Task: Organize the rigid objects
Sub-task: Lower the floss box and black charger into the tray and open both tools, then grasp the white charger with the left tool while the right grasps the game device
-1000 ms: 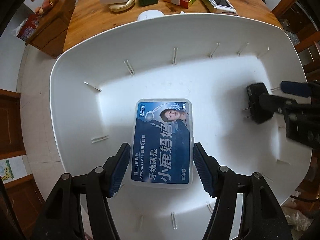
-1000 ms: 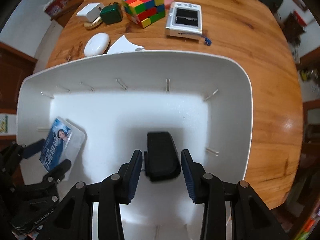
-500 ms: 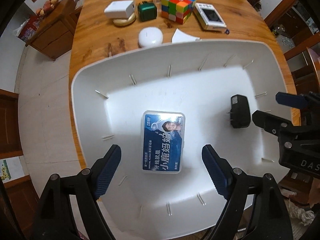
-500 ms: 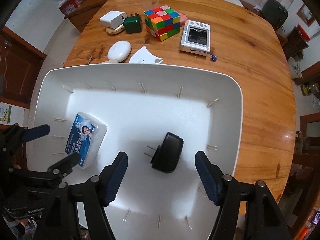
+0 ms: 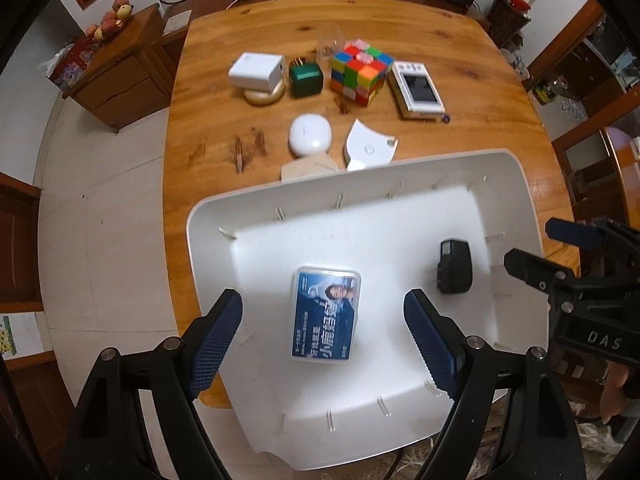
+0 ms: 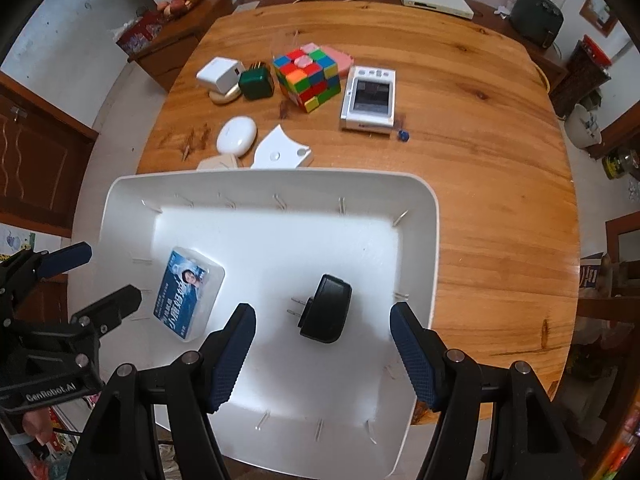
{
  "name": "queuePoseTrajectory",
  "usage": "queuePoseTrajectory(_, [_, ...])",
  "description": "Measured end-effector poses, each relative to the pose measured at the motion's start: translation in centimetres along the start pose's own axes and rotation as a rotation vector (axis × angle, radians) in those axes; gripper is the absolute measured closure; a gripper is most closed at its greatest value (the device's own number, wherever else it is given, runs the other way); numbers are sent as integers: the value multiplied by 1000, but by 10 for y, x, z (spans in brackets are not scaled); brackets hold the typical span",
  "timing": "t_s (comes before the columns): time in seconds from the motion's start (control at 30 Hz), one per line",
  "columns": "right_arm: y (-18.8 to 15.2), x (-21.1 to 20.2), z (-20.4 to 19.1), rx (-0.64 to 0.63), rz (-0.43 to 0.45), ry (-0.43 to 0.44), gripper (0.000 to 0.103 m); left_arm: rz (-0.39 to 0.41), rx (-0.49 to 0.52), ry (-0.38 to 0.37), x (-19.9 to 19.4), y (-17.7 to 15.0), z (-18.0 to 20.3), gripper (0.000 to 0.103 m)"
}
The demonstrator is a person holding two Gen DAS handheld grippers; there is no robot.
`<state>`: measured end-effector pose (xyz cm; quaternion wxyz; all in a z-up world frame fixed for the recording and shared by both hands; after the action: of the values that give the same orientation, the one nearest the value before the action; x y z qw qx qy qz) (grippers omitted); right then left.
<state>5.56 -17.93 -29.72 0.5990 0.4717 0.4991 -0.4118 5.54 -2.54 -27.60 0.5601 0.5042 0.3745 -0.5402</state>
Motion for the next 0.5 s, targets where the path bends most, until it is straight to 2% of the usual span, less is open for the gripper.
queuePoseTrajectory(0.27, [12, -12, 8, 17, 15, 7, 32, 54, 13, 19, -26, 28, -6, 18])
queuePoseTrajectory(0.5, [26, -21, 15, 29, 32, 0, 32, 105, 19, 43, -50, 64, -27, 18])
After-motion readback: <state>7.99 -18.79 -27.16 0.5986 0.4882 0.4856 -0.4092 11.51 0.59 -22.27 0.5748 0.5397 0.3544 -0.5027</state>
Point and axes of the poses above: each gripper's, at about its wrist camera, not at the fingertips, and x roughly the way its jaws point, z to its right, y to its top, the point moved 8 cm from there along x, roughly the way its jaws point, and after that the axes turned 10 degrees about -y, right-handed, at the moved point
